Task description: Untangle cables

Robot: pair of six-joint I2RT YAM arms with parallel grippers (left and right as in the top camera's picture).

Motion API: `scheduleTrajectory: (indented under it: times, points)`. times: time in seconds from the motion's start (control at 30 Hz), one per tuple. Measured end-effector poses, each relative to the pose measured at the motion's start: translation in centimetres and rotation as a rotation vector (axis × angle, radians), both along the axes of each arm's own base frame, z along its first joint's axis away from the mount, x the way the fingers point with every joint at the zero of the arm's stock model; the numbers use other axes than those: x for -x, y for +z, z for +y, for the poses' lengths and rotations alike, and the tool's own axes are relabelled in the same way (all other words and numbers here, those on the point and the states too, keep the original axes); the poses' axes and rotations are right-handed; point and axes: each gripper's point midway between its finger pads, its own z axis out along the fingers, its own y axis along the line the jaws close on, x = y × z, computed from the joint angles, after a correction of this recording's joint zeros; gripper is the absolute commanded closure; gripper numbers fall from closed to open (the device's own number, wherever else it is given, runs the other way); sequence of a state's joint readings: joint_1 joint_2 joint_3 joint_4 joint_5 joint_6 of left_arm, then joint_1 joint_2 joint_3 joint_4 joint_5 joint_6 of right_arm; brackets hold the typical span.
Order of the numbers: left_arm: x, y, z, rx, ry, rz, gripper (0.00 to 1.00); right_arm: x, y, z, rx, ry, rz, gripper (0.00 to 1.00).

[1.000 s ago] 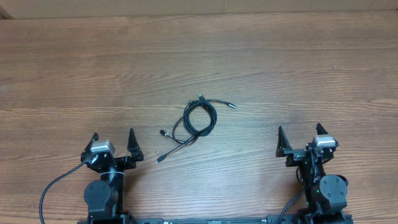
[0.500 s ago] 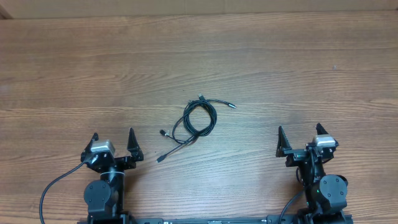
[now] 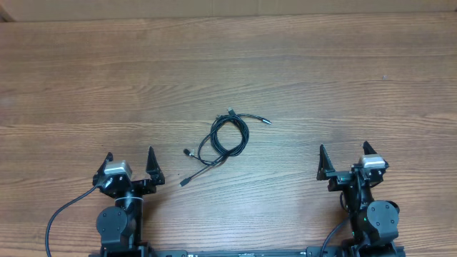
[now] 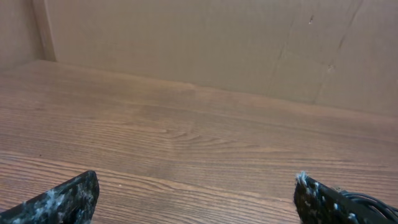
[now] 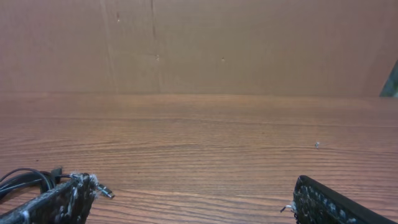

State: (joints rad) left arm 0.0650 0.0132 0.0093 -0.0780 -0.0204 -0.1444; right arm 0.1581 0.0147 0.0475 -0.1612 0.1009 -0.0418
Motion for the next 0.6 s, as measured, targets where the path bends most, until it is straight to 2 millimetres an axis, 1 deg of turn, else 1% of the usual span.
scheduleTrajectory:
  times: [0.47, 0.6]
  points:
    - [0.00, 0.00, 0.00, 0.000, 0.000, 0.000, 0.00, 0.00, -0.02, 0.03, 0.000, 0.001, 0.000, 0.00]
    - [-0.01, 0.08, 0.00, 0.000, 0.000, -0.003, 0.01, 0.07, -0.02, 0.67, -0.040, 0.036, 0.005, 0.00]
